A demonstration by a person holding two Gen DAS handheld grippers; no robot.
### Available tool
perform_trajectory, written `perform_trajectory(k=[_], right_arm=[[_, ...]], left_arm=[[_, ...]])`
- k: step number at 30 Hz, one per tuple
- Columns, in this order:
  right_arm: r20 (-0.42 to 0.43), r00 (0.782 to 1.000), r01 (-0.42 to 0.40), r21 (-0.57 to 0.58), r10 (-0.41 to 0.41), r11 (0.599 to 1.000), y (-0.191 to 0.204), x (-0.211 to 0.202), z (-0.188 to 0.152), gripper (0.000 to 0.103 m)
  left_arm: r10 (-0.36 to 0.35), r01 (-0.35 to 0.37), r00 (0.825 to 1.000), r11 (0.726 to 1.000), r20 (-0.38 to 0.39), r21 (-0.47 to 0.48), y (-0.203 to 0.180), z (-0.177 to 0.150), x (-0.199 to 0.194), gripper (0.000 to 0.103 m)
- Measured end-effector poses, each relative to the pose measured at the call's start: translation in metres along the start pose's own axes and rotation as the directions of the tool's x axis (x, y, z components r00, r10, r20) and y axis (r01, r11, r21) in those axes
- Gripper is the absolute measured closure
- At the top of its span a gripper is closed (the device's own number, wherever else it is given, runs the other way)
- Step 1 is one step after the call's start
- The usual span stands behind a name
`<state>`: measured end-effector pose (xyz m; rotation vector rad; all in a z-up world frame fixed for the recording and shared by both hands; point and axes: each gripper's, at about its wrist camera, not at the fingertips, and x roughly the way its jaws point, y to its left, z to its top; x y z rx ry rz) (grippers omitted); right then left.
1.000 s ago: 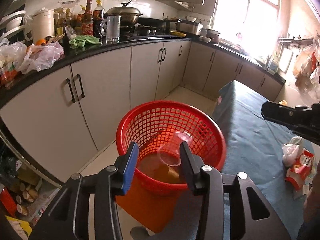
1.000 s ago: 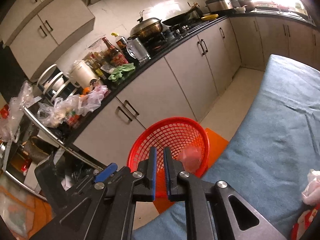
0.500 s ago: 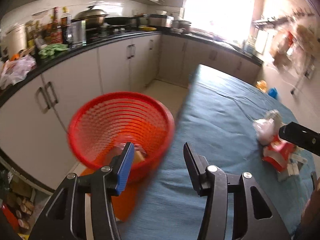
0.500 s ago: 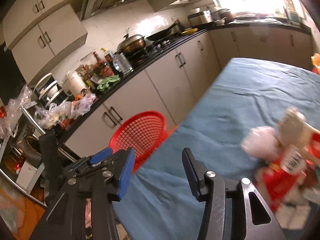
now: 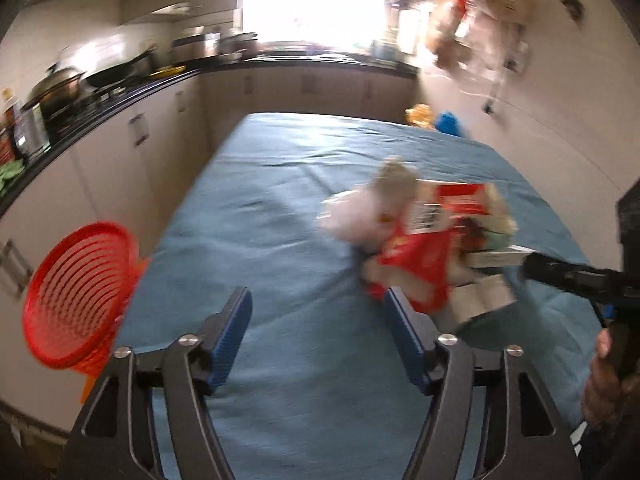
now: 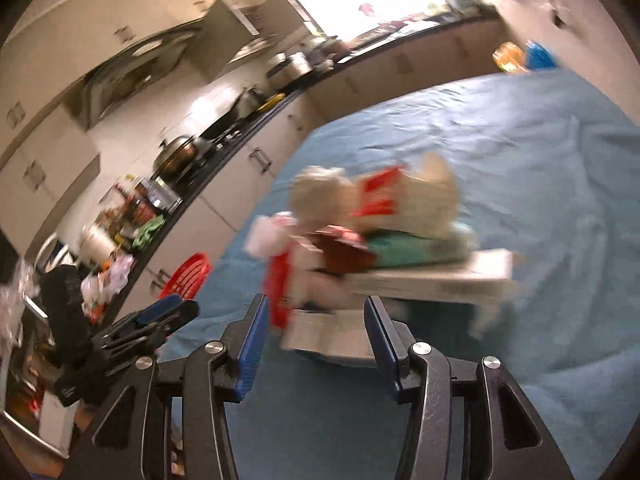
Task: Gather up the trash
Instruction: 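Return left tool to the table and grasp the red paper box, then grasp the small white medicine box with the right tool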
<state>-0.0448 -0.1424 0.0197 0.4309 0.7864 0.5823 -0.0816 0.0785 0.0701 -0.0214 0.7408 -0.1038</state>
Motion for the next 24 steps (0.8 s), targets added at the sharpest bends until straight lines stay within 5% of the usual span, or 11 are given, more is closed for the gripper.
perform_trajectory(k=[6, 15, 20, 24], right_arm=[[0.014, 1.0, -0.017, 0.087, 0.015, 0.996, -0.033, -0.006, 0.001, 0.05], [-0.003, 0.999, -0.049, 0.16, 0.05, 0.986, -0.056, -0.003, -0.011, 0.049], [-0.013, 0.999, -0.045, 0.144, 0.047, 0.988, -0.051, -0.001, -0.011, 0.048], [-0.027, 0.998, -0.047, 0.159, 0.052, 0.986, -0.048, 0.004, -0.005, 0.047]], left_arm=[[-0.014, 0.018, 0.999, 0.995, -0.042, 0.099, -0.045, 0.021, 0.033, 0.027], [-0.019, 0.031, 0.991, 0.996, -0.132, 0.086, -0.057, 0.038, 0.086, 0.028], [-0.052, 0.057, 0.989, 0.998, -0.138, 0.03, -0.045, 0.037, 0.089, 0.063], [-0.06, 0.062, 0.991, 0.998, -0.118, 0.013, -0.03, 0.028, 0.071, 0.065]])
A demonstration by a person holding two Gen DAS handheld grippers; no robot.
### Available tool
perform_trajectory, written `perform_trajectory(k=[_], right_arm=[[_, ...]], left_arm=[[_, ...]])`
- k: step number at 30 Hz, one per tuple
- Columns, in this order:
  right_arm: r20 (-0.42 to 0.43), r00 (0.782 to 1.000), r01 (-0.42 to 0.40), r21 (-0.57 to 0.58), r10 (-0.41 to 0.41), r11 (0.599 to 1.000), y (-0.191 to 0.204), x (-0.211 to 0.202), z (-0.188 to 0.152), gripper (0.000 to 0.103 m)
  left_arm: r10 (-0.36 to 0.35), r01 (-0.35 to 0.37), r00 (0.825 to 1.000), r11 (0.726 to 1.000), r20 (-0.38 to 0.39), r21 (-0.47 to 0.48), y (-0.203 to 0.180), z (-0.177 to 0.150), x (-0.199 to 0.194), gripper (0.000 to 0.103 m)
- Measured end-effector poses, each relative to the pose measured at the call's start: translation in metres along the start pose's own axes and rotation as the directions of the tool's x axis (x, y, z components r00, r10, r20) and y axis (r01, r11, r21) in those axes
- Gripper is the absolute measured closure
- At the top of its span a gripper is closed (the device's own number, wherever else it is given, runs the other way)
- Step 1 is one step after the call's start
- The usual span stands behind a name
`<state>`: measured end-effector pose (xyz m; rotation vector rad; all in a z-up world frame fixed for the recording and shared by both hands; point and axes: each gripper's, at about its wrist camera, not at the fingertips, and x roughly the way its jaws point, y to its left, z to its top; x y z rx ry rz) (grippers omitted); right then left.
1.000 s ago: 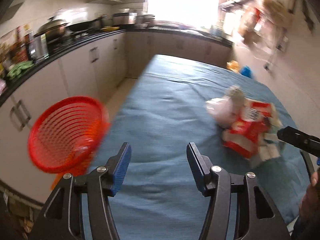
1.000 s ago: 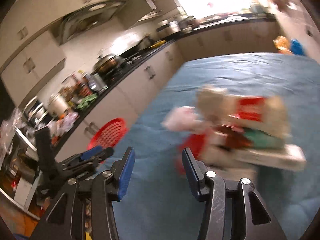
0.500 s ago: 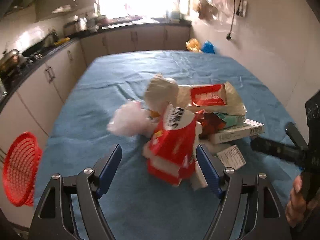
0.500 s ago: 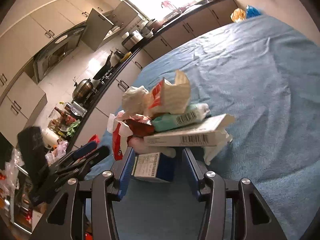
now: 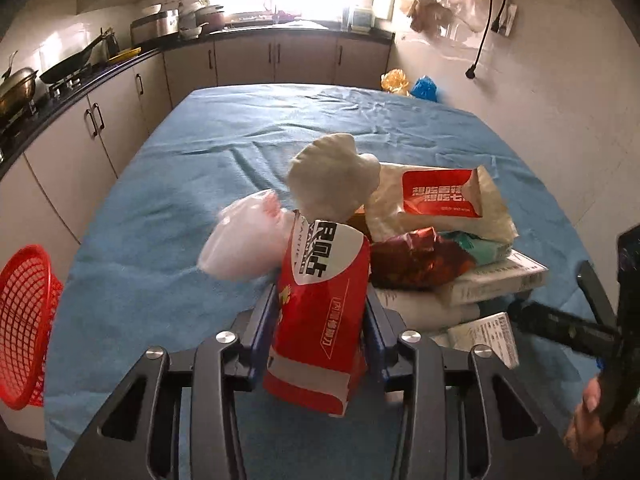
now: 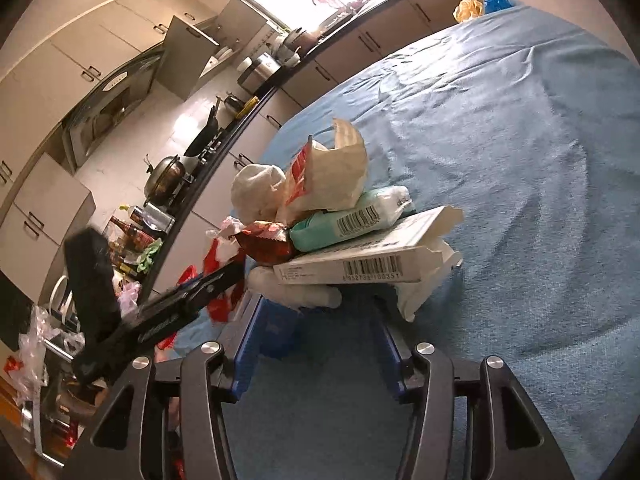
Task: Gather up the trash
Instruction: 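Grasp the small white medicine box with the right tool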
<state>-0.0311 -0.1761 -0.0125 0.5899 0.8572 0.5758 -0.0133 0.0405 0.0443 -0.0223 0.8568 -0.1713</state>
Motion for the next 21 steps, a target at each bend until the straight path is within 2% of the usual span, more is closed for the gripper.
perform_trajectory(k=[2, 7, 11, 13, 17, 18, 21], right_arm=[[-0.012, 1.0, -0.006, -0.011, 0.006, 1.0, 0.007, 0.004, 0.002, 0.043], [-0.048, 0.999, 0.015, -0.04, -0.017, 0.999, 0.022, 0.023, 0.003, 0.043], [-0.105, 0.994, -0.028, -0.086, 0.019, 0.996, 0.035, 0.031, -0.006, 0.042], [-0.157, 0.987, -0.062, -0.142, 0.039, 0.988, 0.048, 0.033, -0.016, 0.042], [-0.294, 0.954, -0.151, -0.283, 0.064, 0.947, 0.082, 0.039, -0.043, 0.042], [-0.296, 0.954, -0.136, -0.32, 0.037, 0.938, 0.089, 0.039, -0.047, 0.041], [-0.223, 0.972, -0.018, -0.404, -0.079, 0.915, 0.098, 0.038, -0.046, 0.036]], left_arm=[[-0.012, 0.012, 1.0, 1.0, 0.008, -0.025, 0.01, -0.008, -0.01, 0.065], [-0.004, 0.007, 0.999, 0.997, 0.036, -0.082, 0.042, -0.028, -0.034, 0.065], [0.018, -0.012, 0.999, 0.992, 0.043, -0.125, 0.063, -0.038, -0.046, 0.065], [0.019, -0.012, 0.999, 0.989, 0.046, -0.144, 0.071, -0.041, -0.048, 0.065], [0.021, -0.012, 0.999, 0.985, 0.051, -0.171, 0.081, -0.047, -0.052, 0.065], [0.019, -0.01, 0.999, 0.985, 0.051, -0.174, 0.081, -0.048, -0.052, 0.065], [0.014, -0.003, 0.998, 0.984, 0.059, -0.176, 0.08, -0.049, -0.053, 0.065]])
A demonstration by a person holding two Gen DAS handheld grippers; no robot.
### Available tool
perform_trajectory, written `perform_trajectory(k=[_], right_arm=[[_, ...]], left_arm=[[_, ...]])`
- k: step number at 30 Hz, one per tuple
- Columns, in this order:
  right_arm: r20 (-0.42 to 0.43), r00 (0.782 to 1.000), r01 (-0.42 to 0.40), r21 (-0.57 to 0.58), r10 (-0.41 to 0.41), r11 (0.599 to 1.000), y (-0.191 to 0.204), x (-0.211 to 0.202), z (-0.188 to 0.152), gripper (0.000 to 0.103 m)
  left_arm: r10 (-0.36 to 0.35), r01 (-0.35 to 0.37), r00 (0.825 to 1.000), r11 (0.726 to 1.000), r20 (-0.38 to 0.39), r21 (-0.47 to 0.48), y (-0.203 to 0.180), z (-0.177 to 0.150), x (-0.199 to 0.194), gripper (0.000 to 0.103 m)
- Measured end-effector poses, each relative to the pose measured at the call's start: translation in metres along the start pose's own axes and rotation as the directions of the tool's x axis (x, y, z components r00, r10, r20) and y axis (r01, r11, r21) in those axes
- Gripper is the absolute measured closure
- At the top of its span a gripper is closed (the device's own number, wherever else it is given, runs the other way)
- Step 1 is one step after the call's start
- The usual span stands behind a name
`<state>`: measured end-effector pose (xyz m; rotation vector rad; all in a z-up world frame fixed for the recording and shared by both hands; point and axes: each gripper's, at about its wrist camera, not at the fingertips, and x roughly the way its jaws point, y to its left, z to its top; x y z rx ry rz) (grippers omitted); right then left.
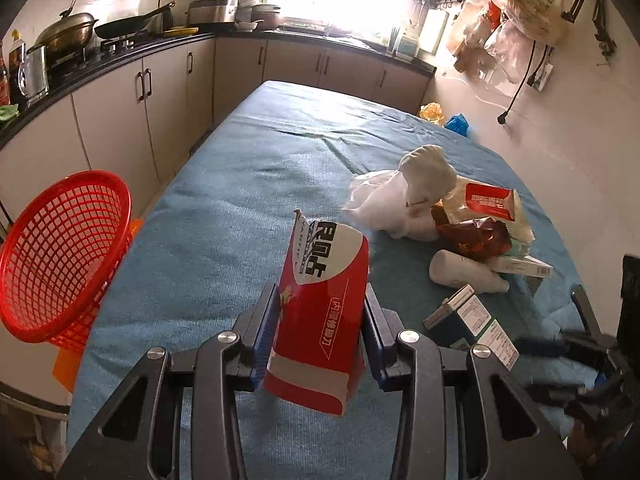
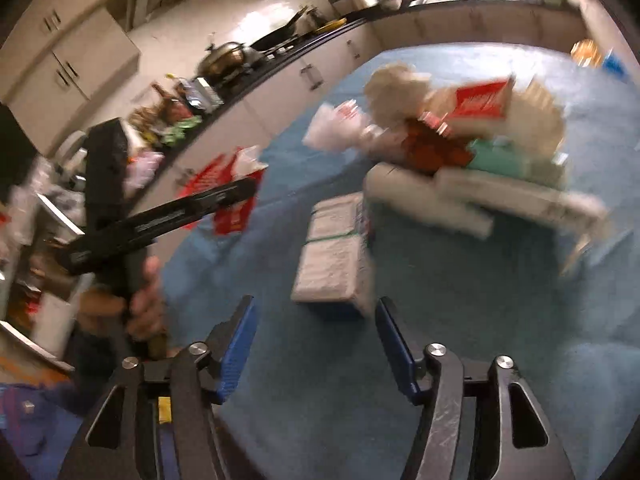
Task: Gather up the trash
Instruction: 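Grasp the small white medicine box with the right tool, then lift the red box with left tool while right tool lifts the white box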
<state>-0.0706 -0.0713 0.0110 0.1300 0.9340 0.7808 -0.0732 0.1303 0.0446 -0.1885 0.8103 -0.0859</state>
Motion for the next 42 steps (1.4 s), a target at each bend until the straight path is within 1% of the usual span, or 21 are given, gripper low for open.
perform_trajectory(k=[1, 2, 7, 9, 10, 11, 12, 14, 19, 23, 29, 36, 42], right_arm=[[0.015, 0.999, 0.033, 0.001, -0.033, 0.999, -0.001, -0.001, 0.003, 0.035], [0.022, 0.999, 0.045, -0.002, -0.045, 0.999, 0.0, -0.001, 0.005, 0.034], [0.016, 0.997, 0.079, -0.032, -0.079, 0.996, 0.011, 0.014, 0.011, 0.034], [0.002, 0.992, 0.127, -0.04, -0.127, 0.991, 0.012, 0.022, 0.015, 0.043], [-0.012, 0.99, 0.138, -0.039, -0.138, 0.99, 0.013, 0.028, 0.015, 0.061], [-0.021, 0.991, 0.132, -0.031, -0.133, 0.991, 0.011, 0.031, 0.015, 0.061], [-0.008, 0.991, 0.13, -0.021, -0.13, 0.991, 0.009, 0.029, 0.015, 0.061], [0.008, 0.991, 0.135, -0.017, -0.135, 0.991, 0.006, 0.024, 0.012, 0.062], [0.07, 0.99, 0.125, -0.001, -0.124, 0.992, 0.008, 0.005, 0.01, 0.062], [0.097, 0.989, 0.106, 0.013, -0.107, 0.994, 0.009, -0.001, 0.014, 0.062], [0.087, 0.992, 0.089, 0.03, -0.092, 0.996, 0.009, 0.002, 0.015, 0.062], [0.099, 0.991, 0.091, 0.038, -0.094, 0.995, 0.01, 0.0, 0.016, 0.062], [0.093, 0.992, 0.084, 0.049, -0.089, 0.995, 0.01, 0.002, 0.017, 0.062]], left_arm=[[-0.003, 0.003, 1.0, 1.0, 0.002, 0.002, 0.0, -0.001, -0.001, 0.065], [-0.005, 0.005, 1.0, 1.0, 0.003, 0.003, 0.0, -0.002, -0.001, 0.065], [-0.01, 0.01, 1.0, 1.0, 0.008, 0.002, 0.001, -0.004, -0.003, 0.065], [-0.008, 0.008, 1.0, 1.0, 0.012, 0.003, 0.001, -0.006, -0.004, 0.065], [-0.006, 0.006, 1.0, 1.0, 0.014, 0.003, 0.001, -0.006, -0.005, 0.065], [-0.005, 0.005, 1.0, 1.0, 0.014, 0.007, 0.0, -0.007, -0.005, 0.065], [-0.001, 0.001, 1.0, 1.0, 0.015, 0.01, 0.0, -0.008, -0.005, 0.067], [0.003, -0.003, 1.0, 1.0, 0.023, 0.01, -0.001, -0.009, -0.007, 0.068], [-0.016, 0.015, 0.999, 1.0, 0.051, 0.023, -0.01, -0.006, -0.017, 0.068], [-0.015, 0.012, 0.998, 0.999, 0.068, 0.042, -0.017, -0.005, -0.024, 0.068], [-0.001, -0.002, 0.998, 0.999, 0.062, 0.04, -0.017, -0.004, -0.024, 0.068], [0.011, -0.014, 0.998, 0.999, 0.06, 0.046, -0.02, -0.004, -0.022, 0.068], [0.021, -0.024, 0.998, 0.998, 0.057, 0.05, -0.022, -0.005, -0.02, 0.068]])
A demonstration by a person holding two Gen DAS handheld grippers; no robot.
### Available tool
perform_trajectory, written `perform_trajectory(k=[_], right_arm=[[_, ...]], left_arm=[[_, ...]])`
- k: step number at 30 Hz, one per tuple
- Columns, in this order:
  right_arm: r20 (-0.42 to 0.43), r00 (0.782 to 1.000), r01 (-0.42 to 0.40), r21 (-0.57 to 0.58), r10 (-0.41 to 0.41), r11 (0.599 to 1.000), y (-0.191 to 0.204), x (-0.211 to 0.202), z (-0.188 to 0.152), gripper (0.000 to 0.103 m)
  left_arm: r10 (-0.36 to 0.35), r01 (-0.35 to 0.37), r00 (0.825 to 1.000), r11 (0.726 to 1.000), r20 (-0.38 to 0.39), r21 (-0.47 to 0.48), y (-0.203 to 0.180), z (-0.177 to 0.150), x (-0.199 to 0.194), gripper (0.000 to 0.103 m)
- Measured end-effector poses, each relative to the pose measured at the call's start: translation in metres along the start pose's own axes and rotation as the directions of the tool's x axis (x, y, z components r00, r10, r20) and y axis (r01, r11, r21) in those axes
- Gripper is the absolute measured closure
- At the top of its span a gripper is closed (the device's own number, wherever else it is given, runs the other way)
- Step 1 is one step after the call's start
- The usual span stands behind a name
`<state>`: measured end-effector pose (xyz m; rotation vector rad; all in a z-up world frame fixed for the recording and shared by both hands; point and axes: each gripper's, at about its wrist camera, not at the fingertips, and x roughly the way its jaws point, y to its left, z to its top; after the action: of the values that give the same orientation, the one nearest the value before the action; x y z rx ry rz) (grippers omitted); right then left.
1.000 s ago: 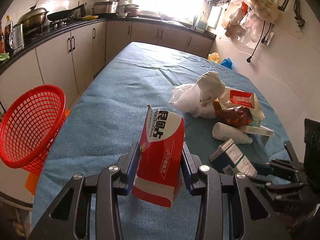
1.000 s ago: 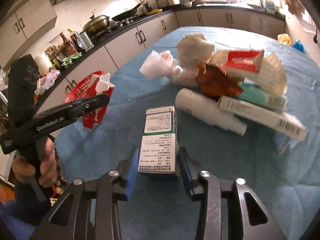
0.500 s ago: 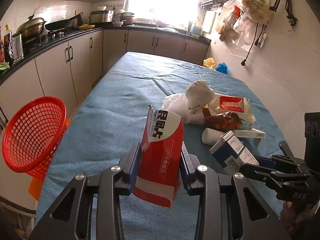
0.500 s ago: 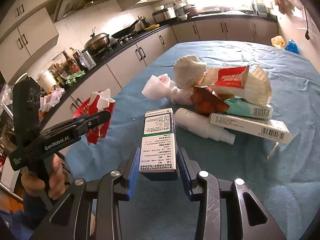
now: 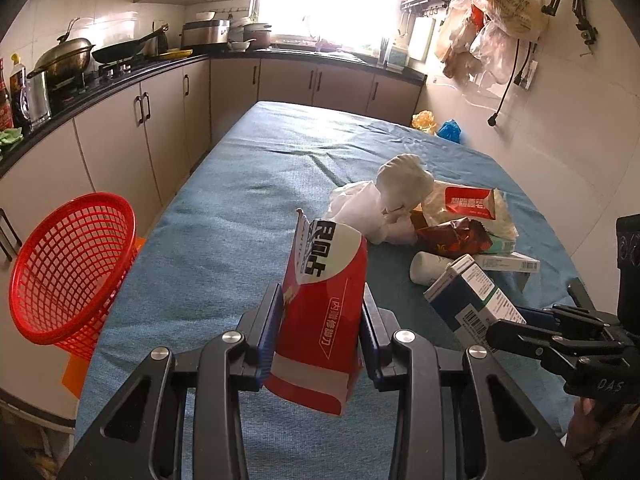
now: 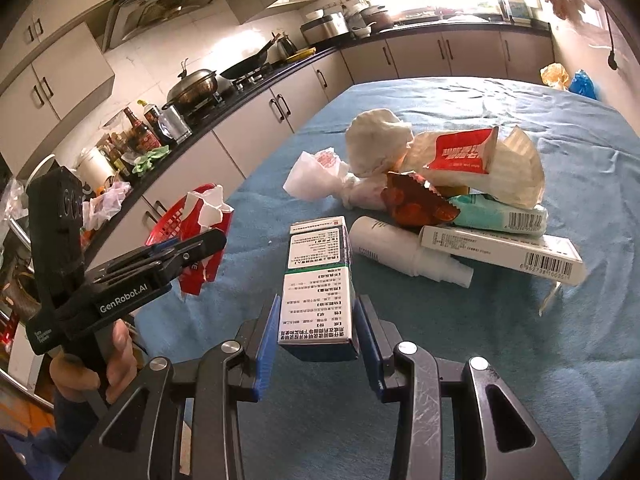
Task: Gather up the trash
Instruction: 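Lift the red box with left tool while right tool lifts the white box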
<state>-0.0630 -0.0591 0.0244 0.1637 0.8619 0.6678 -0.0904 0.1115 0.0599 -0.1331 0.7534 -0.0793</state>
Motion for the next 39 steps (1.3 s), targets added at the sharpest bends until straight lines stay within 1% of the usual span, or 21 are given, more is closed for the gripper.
perform_trajectory(k=[13, 26, 31, 34, 39], right_arm=[[0.002, 1.0, -0.007, 0.001, 0.007, 1.0, 0.008, -0.002, 0.002, 0.062], [-0.006, 1.0, -0.03, -0.013, 0.03, 0.999, 0.026, 0.002, 0.013, 0.062], [-0.019, 0.999, -0.047, -0.024, 0.046, 0.999, 0.039, 0.008, 0.021, 0.062], [-0.024, 0.998, -0.061, -0.039, 0.06, 0.997, 0.05, 0.011, 0.031, 0.062], [-0.022, 0.995, -0.098, -0.078, 0.096, 0.992, 0.078, 0.017, 0.054, 0.062]], left_arm=[[0.003, -0.003, 1.0, 1.0, 0.007, 0.002, 0.002, 0.0, -0.002, 0.068], [0.014, -0.014, 0.999, 1.0, 0.04, -0.008, 0.01, 0.003, -0.018, 0.068], [0.032, -0.03, 0.997, 0.999, 0.071, -0.03, 0.025, 0.01, -0.032, 0.068], [0.042, -0.037, 0.994, 0.998, 0.098, -0.054, 0.041, 0.019, -0.045, 0.068], [0.084, -0.07, 0.986, 0.992, 0.141, -0.102, 0.075, 0.031, -0.067, 0.068]])
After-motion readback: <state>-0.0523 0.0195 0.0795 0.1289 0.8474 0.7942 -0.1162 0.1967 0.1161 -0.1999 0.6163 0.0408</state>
